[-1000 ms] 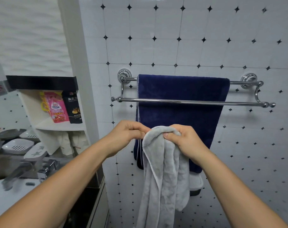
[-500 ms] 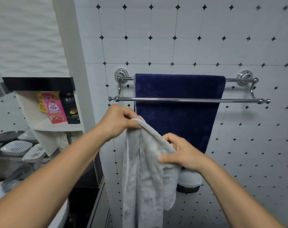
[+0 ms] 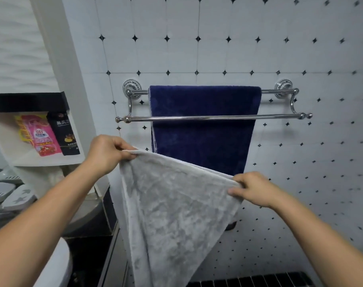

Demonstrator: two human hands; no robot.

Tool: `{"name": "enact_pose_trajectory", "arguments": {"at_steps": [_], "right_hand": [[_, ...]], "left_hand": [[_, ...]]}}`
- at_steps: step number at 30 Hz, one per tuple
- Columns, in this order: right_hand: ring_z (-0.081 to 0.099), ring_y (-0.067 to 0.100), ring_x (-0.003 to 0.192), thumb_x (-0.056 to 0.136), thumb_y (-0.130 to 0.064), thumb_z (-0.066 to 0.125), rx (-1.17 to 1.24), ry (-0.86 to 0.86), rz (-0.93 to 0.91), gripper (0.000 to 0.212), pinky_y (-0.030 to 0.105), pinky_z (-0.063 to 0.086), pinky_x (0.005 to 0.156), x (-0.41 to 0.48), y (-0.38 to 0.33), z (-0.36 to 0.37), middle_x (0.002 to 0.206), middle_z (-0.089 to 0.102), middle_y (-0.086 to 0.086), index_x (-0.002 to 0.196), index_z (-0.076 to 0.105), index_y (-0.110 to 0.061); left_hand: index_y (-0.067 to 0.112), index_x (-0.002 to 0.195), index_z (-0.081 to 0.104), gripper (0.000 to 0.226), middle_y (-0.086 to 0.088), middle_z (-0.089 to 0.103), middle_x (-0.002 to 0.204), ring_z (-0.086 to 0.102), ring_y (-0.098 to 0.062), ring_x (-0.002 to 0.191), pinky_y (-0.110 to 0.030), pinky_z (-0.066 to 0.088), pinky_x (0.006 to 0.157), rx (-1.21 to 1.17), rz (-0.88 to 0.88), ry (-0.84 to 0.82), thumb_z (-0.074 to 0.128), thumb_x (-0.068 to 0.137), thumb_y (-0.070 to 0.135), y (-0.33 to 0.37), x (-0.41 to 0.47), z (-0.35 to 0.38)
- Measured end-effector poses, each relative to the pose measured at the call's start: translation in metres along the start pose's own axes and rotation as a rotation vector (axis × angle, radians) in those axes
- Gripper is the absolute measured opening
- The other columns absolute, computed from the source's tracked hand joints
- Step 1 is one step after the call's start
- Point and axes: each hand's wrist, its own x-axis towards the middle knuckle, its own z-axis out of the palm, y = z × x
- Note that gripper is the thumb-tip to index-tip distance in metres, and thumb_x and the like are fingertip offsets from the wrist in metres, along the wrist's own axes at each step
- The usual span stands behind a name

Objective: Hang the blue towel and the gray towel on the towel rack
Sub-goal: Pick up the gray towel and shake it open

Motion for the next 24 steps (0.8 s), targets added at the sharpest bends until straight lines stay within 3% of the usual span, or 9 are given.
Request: {"name": "enact_pose_trajectory", "arguments": {"at_steps": [2, 5, 8, 11, 13, 15, 18, 21, 24], "right_hand": [[0.050, 0.005, 0.071, 0.086, -0.053, 0.061, -0.214, 0.158, -0.018, 0.033, 0.024, 0.035, 0.064, 0.005, 0.008, -0.011, 0.067, 0.053, -0.009, 0.063, 0.052, -0.031], [0.041, 0.012, 0.089, 0.086, -0.060, 0.054, -0.524, 0.374, -0.018, 0.031, 0.034, 0.024, 0.079, 0.010, 0.014, -0.025, 0.068, 0.056, -0.012, 0.072, 0.066, -0.036], [0.040, 0.014, 0.090, 0.091, -0.050, 0.056, -0.540, 0.422, -0.034, 0.022, 0.035, 0.022, 0.078, 0.011, 0.018, -0.035, 0.075, 0.062, -0.017, 0.081, 0.069, -0.035], [0.046, 0.018, 0.081, 0.086, -0.030, 0.070, -0.482, 0.544, -0.109, 0.006, 0.033, 0.019, 0.071, 0.011, 0.019, -0.037, 0.065, 0.057, -0.014, 0.081, 0.072, -0.031], [0.051, 0.020, 0.078, 0.082, -0.024, 0.074, -0.368, 0.636, -0.087, 0.006, 0.031, 0.016, 0.069, 0.013, 0.017, -0.040, 0.064, 0.058, -0.010, 0.081, 0.073, -0.030], [0.052, 0.020, 0.083, 0.086, -0.029, 0.069, -0.320, 0.647, -0.034, 0.007, 0.029, 0.019, 0.072, 0.017, 0.015, -0.043, 0.072, 0.060, -0.006, 0.091, 0.069, -0.033], [0.053, 0.022, 0.097, 0.091, -0.035, 0.061, -0.387, 0.567, 0.027, 0.026, 0.031, 0.030, 0.084, 0.024, 0.011, -0.042, 0.090, 0.067, -0.001, 0.117, 0.060, -0.032], [0.049, 0.022, 0.099, 0.093, -0.032, 0.058, -0.492, 0.565, 0.055, 0.018, 0.036, 0.031, 0.085, 0.029, 0.005, -0.052, 0.085, 0.067, -0.005, 0.108, 0.068, -0.030], [0.045, 0.021, 0.100, 0.094, -0.032, 0.055, -0.541, 0.531, 0.136, 0.014, 0.037, 0.029, 0.080, 0.033, -0.003, -0.064, 0.079, 0.065, -0.009, 0.099, 0.068, -0.033]], "left_hand": [[0.014, 0.071, 0.076, 0.018, -0.003, 0.075, 0.072, 0.061, -0.013, 0.066, -0.016, 0.050, 0.063, -0.034, -0.013, -0.016, 0.086, 0.065, 0.000, -0.007, -0.001, 0.000], [0.022, 0.064, 0.075, 0.024, 0.010, 0.073, 0.062, 0.062, -0.008, 0.063, -0.004, 0.044, 0.055, -0.108, -0.044, 0.002, 0.087, 0.062, 0.001, -0.014, 0.002, -0.003], [0.027, 0.060, 0.077, 0.026, 0.004, 0.074, 0.062, 0.062, 0.000, 0.058, -0.006, 0.045, 0.057, -0.146, -0.054, -0.011, 0.088, 0.061, 0.003, -0.019, 0.004, -0.009], [0.034, 0.062, 0.078, 0.034, 0.002, 0.075, 0.066, 0.063, -0.009, 0.063, -0.019, 0.048, 0.068, -0.122, -0.054, -0.047, 0.086, 0.064, 0.001, -0.022, 0.003, -0.015], [0.035, 0.063, 0.078, 0.037, 0.002, 0.075, 0.066, 0.064, -0.009, 0.063, -0.021, 0.049, 0.069, -0.126, -0.058, -0.047, 0.085, 0.065, -0.001, -0.023, 0.001, -0.018], [0.031, 0.062, 0.078, 0.033, 0.003, 0.074, 0.063, 0.063, -0.003, 0.057, -0.014, 0.049, 0.063, -0.131, -0.067, -0.037, 0.085, 0.063, -0.002, -0.022, 0.000, -0.019], [0.021, 0.059, 0.076, 0.028, 0.003, 0.072, 0.056, 0.060, 0.001, 0.048, -0.006, 0.044, 0.051, -0.132, -0.087, -0.031, 0.087, 0.059, -0.005, -0.015, -0.001, -0.014], [0.018, 0.063, 0.075, 0.027, 0.006, 0.070, 0.053, 0.060, 0.001, 0.049, -0.005, 0.044, 0.052, -0.152, -0.109, -0.011, 0.088, 0.058, -0.004, -0.009, -0.001, -0.009], [0.018, 0.062, 0.074, 0.026, 0.005, 0.069, 0.052, 0.061, -0.011, 0.058, -0.014, 0.047, 0.061, -0.164, -0.116, 0.002, 0.090, 0.055, -0.001, -0.005, 0.002, -0.006]]}}
